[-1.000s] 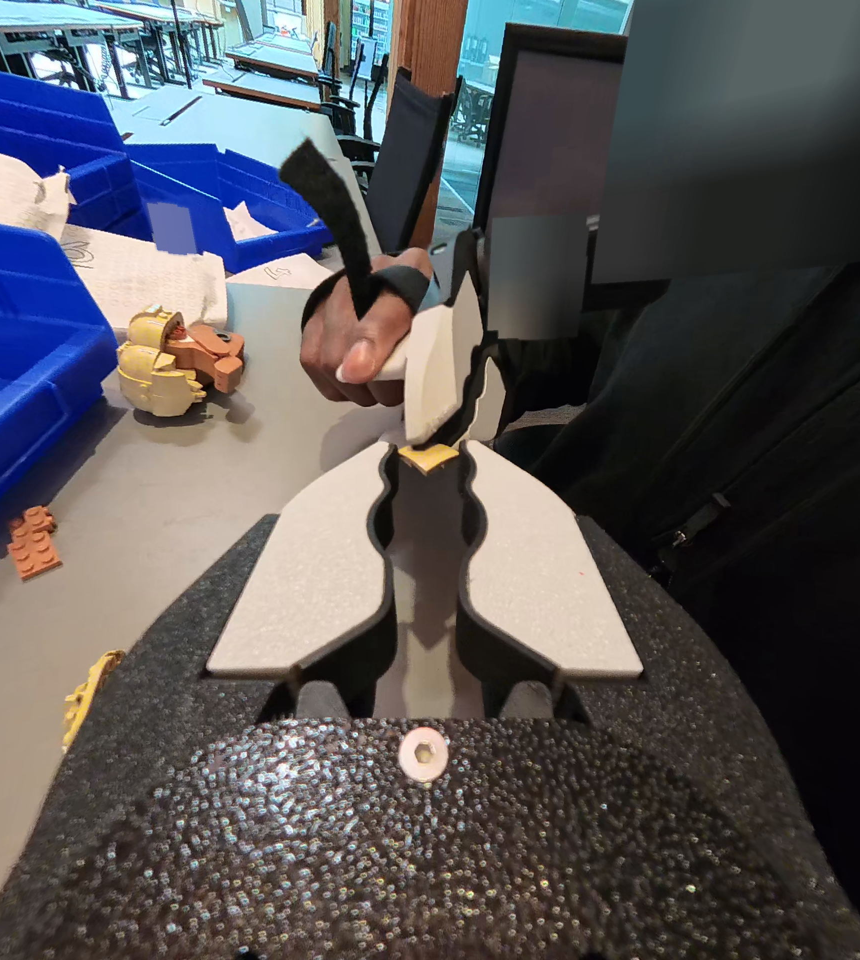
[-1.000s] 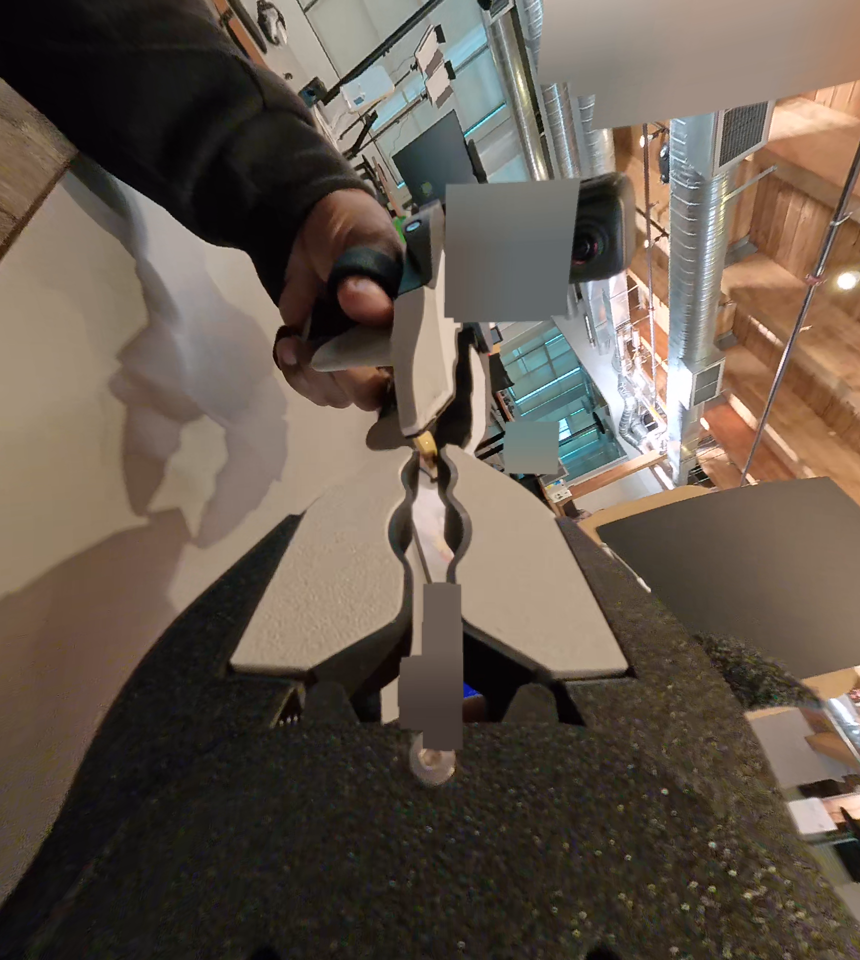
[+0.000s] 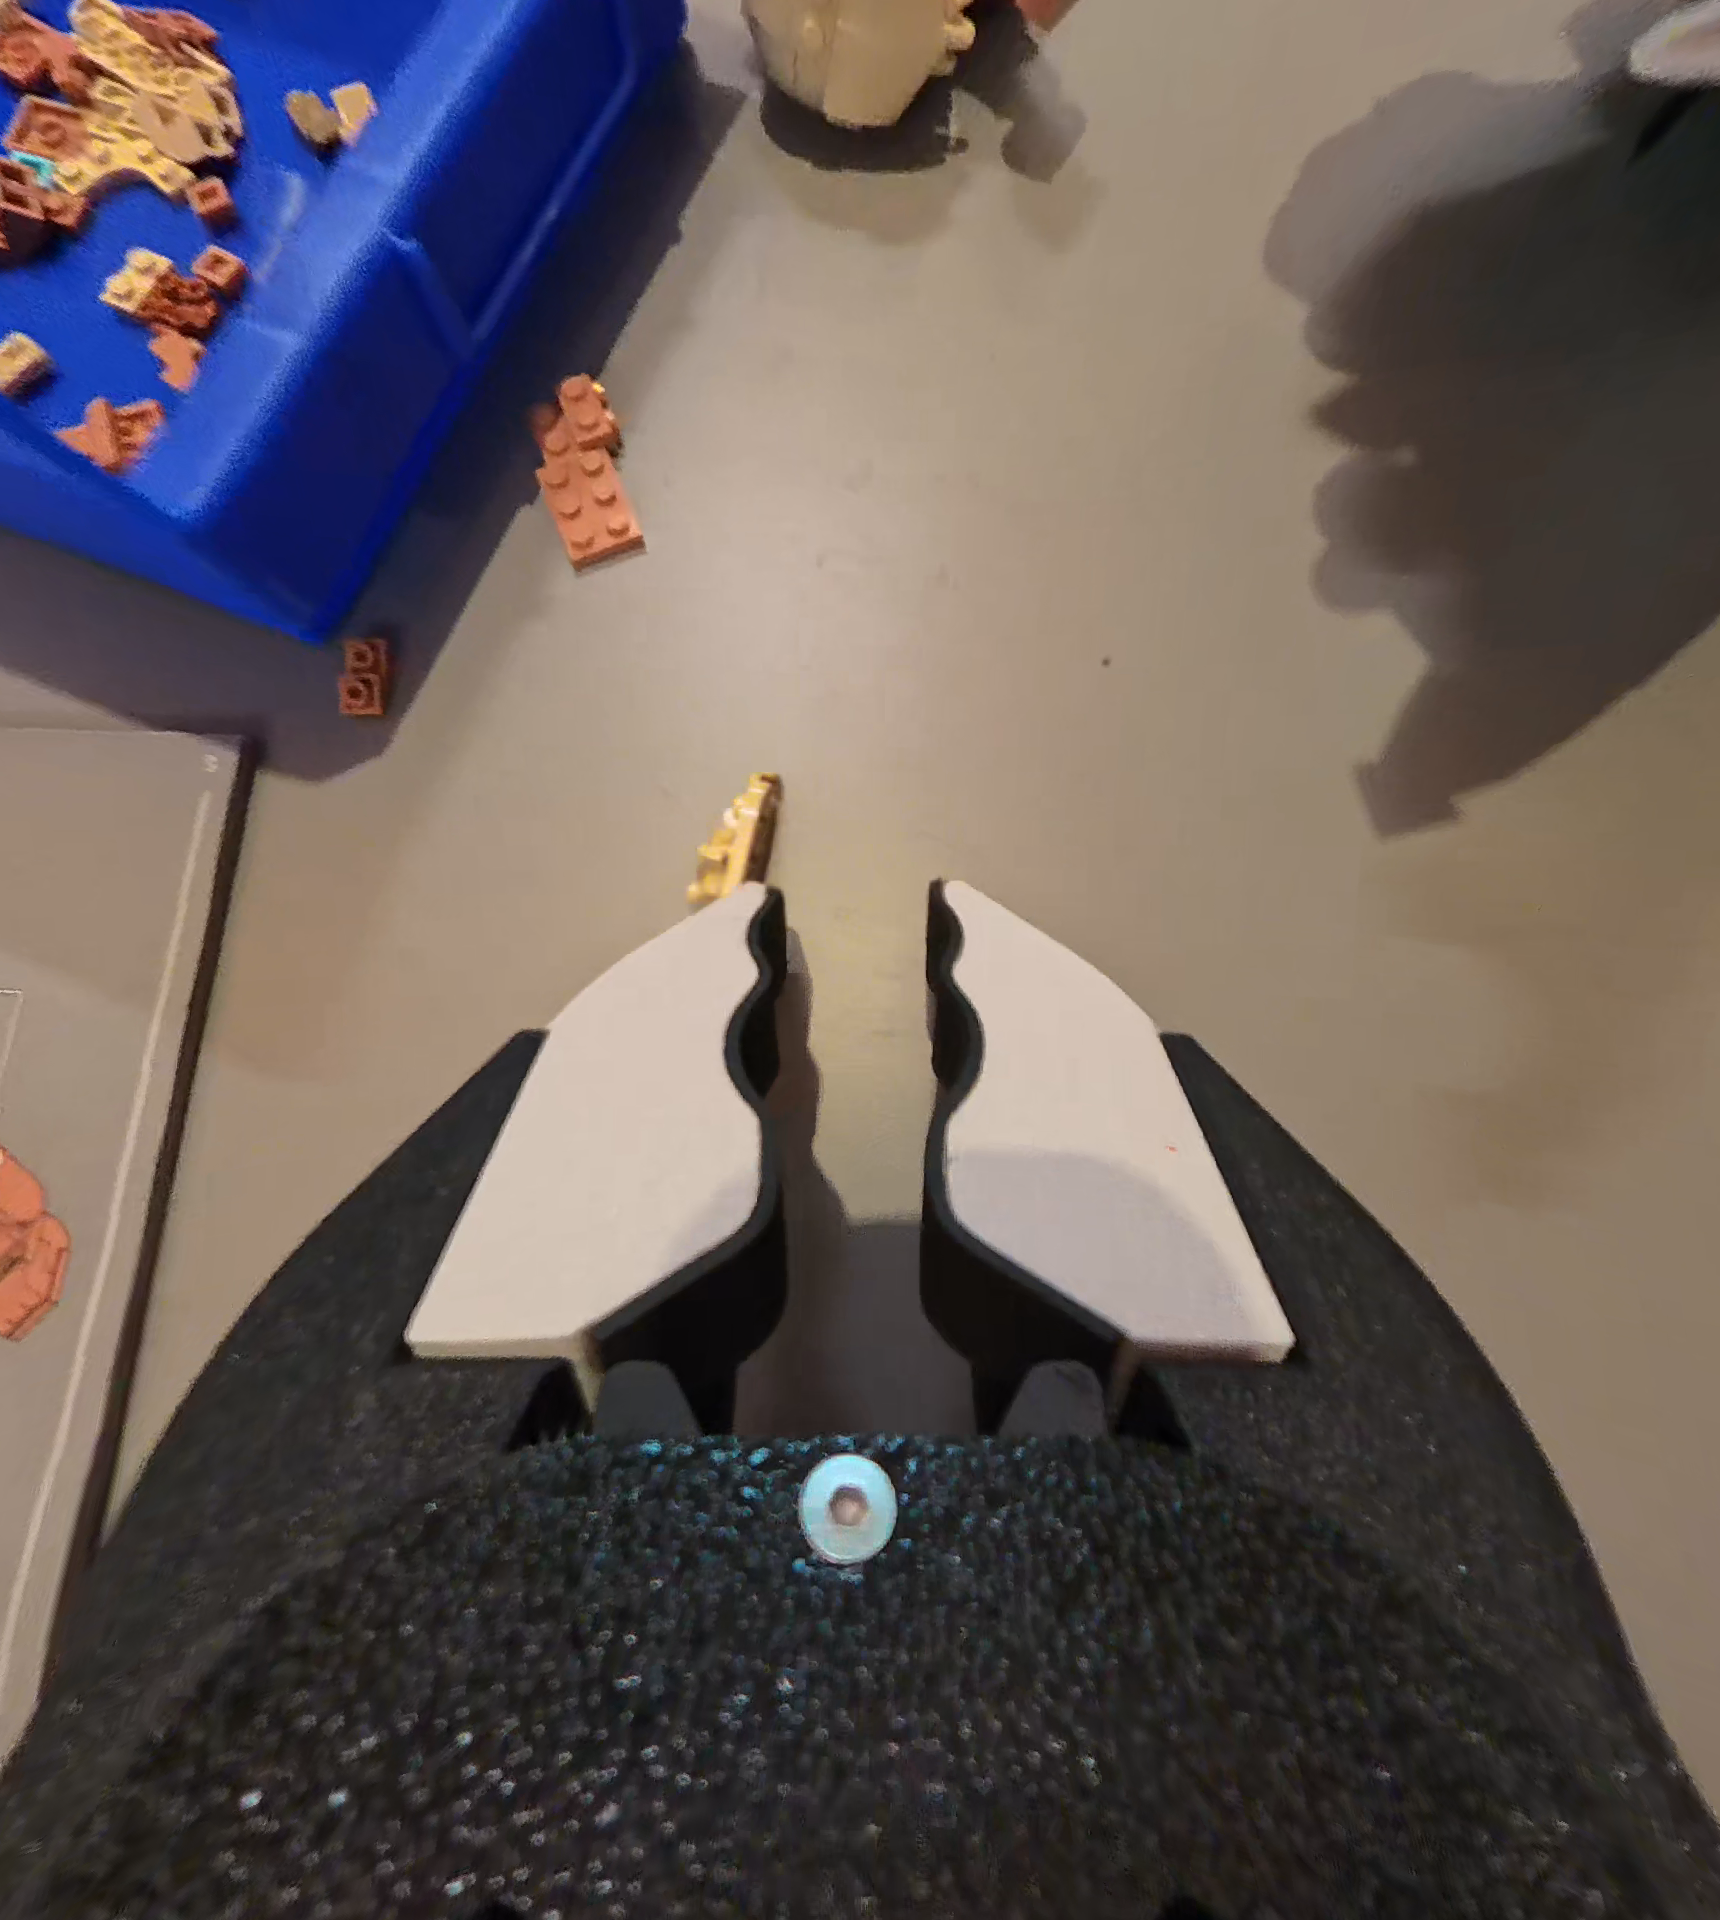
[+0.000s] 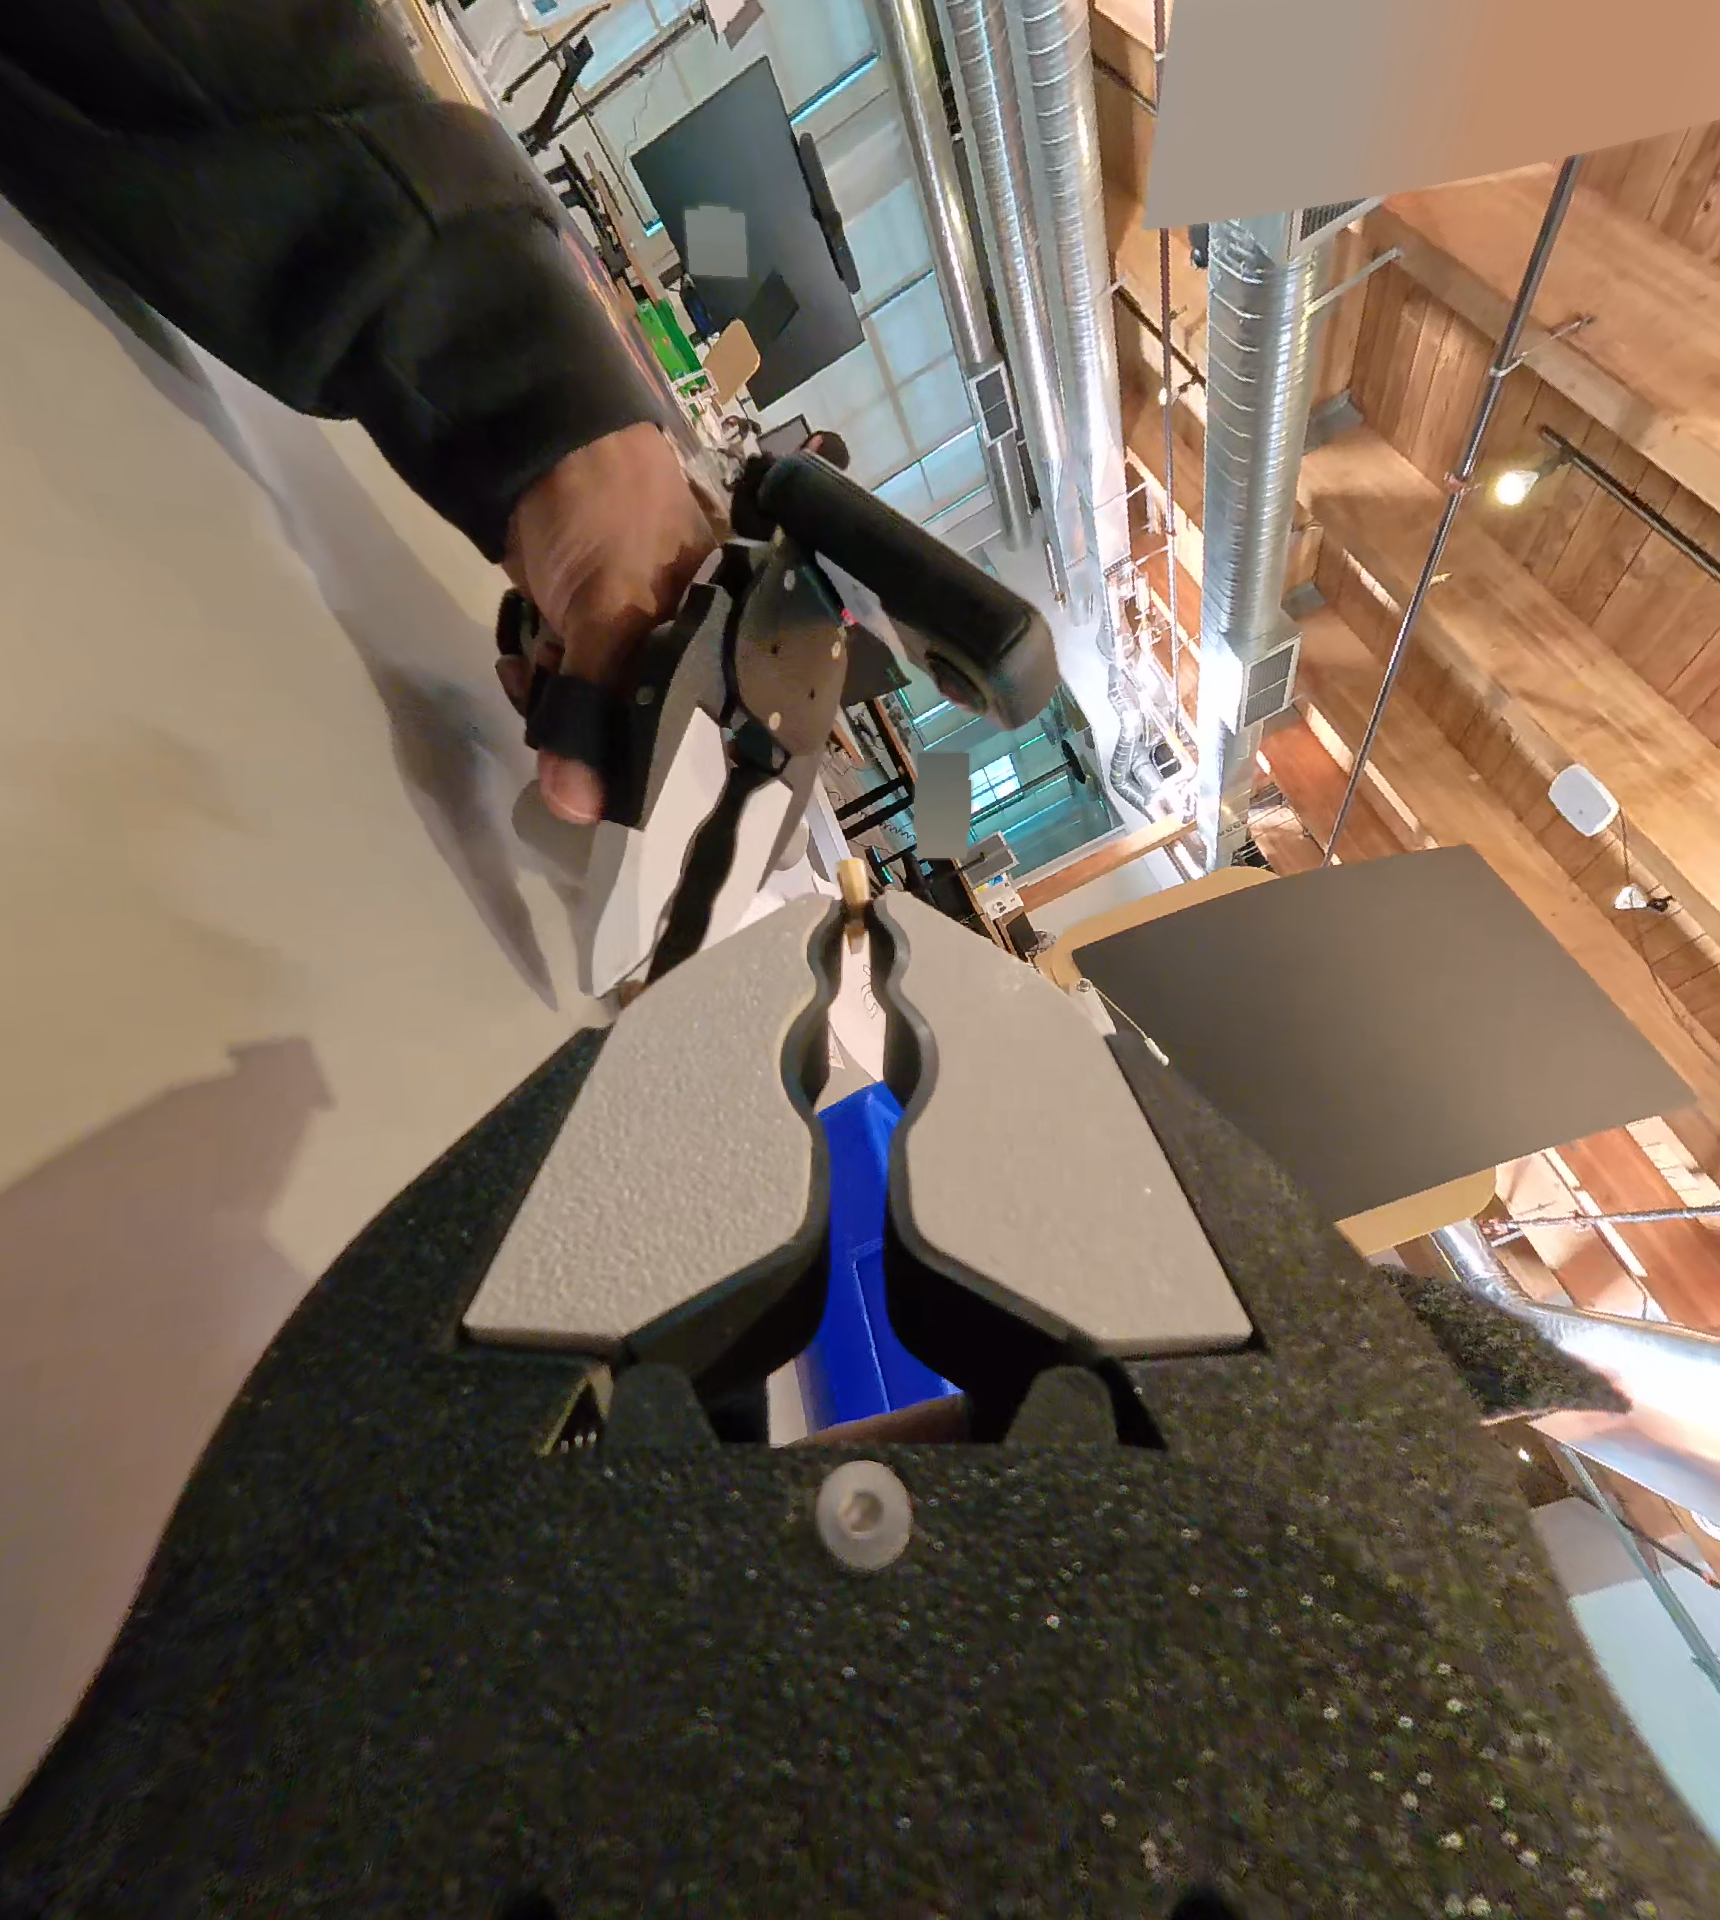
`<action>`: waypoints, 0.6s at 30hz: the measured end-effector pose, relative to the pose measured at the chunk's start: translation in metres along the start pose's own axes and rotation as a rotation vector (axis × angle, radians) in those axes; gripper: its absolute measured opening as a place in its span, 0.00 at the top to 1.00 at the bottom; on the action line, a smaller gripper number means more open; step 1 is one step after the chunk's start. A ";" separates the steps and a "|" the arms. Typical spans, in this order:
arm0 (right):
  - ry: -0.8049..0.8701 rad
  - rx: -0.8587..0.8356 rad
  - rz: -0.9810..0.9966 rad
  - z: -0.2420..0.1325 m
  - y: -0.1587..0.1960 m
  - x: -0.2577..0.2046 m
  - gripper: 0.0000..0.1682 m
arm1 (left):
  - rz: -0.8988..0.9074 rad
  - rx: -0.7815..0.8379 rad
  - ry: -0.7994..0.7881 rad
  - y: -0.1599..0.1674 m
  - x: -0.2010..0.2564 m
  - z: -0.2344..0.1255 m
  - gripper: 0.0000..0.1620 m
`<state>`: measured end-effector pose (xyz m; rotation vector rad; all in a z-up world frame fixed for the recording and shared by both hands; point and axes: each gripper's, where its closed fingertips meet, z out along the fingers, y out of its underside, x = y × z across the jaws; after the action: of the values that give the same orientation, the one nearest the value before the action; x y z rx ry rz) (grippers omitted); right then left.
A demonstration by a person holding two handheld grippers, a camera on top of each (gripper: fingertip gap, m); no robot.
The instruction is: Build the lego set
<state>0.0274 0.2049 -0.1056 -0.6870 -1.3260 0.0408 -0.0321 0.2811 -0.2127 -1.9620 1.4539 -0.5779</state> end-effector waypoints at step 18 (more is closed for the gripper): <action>0.006 -0.004 0.018 -0.002 0.003 0.000 0.98 | 0.053 0.025 -0.064 -0.010 0.007 0.005 0.86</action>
<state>0.0297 0.2062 -0.1071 -0.7020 -1.3148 0.0504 -0.0202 0.2777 -0.2093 -1.8996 1.4476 -0.5035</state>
